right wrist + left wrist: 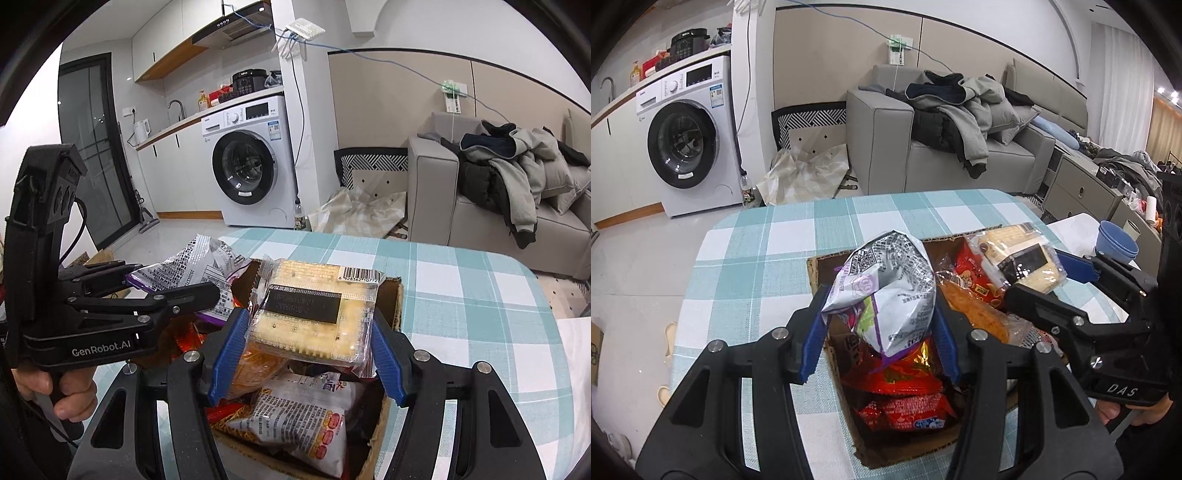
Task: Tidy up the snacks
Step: 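Lift and carry purple bag with left tool while right tool carries crackers over box, then open left tool over the box while right tool releases the crackers into it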
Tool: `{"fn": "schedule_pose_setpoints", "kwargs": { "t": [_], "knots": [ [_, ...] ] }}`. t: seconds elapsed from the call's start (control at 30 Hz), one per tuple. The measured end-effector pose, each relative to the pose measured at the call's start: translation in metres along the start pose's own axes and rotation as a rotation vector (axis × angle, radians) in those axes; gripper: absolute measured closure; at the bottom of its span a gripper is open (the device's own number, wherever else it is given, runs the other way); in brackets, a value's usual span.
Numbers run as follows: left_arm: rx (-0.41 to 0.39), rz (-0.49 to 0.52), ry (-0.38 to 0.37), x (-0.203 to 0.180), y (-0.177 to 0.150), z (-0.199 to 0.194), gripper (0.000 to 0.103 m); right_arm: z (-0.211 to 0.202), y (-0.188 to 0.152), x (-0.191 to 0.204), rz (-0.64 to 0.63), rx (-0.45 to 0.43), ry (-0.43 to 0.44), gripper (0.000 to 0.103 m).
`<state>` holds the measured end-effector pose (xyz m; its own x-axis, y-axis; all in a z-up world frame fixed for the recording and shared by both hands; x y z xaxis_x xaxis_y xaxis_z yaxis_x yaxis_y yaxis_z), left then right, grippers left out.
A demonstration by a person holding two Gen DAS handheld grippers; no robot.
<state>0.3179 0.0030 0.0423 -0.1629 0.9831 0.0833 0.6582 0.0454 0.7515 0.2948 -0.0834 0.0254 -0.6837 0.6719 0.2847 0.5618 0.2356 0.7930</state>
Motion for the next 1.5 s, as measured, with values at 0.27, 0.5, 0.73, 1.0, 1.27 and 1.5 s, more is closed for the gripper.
{"fn": "schedule_pose_setpoints", "kwargs": {
  "t": [0.27, 0.5, 0.73, 1.0, 1.27, 1.5],
  "knots": [
    [0.037, 0.034, 0.007, -0.012, -0.010, 0.027, 0.054, 0.026, -0.012, -0.011, 0.006, 0.051, -0.012, 0.038],
    [0.031, 0.058, 0.013, -0.019, -0.012, 0.037, 0.054, 0.035, -0.015, -0.011, -0.043, 0.068, -0.054, 0.038],
    [0.030, 0.068, 0.011, -0.021, -0.014, 0.038, 0.054, 0.036, -0.018, -0.010, -0.062, 0.085, -0.061, 0.037],
    [0.039, 0.054, -0.029, -0.017, -0.015, 0.020, 0.041, 0.009, -0.015, 0.001, -0.110, 0.016, -0.068, 0.008],
    [-0.015, 0.046, 0.004, -0.010, -0.022, -0.021, 0.003, -0.025, -0.025, 0.005, -0.109, -0.007, -0.090, 0.001],
    [-0.047, 0.022, 0.022, -0.002, -0.042, -0.051, 0.001, -0.054, -0.041, 0.007, -0.089, -0.057, -0.074, 0.000]
  ]
}}
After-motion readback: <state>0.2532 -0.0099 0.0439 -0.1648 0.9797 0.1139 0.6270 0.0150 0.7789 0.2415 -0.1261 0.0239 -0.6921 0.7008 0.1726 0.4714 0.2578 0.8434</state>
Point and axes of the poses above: each gripper's, at about its wrist camera, not at the fingertips, and z roughly the way its jaws point, x to its left, y to its top, the point moved 5 cm from there along z, roughly the way its jaws point, and after that the axes turned 15 degrees about y, right-handed, at the moved point
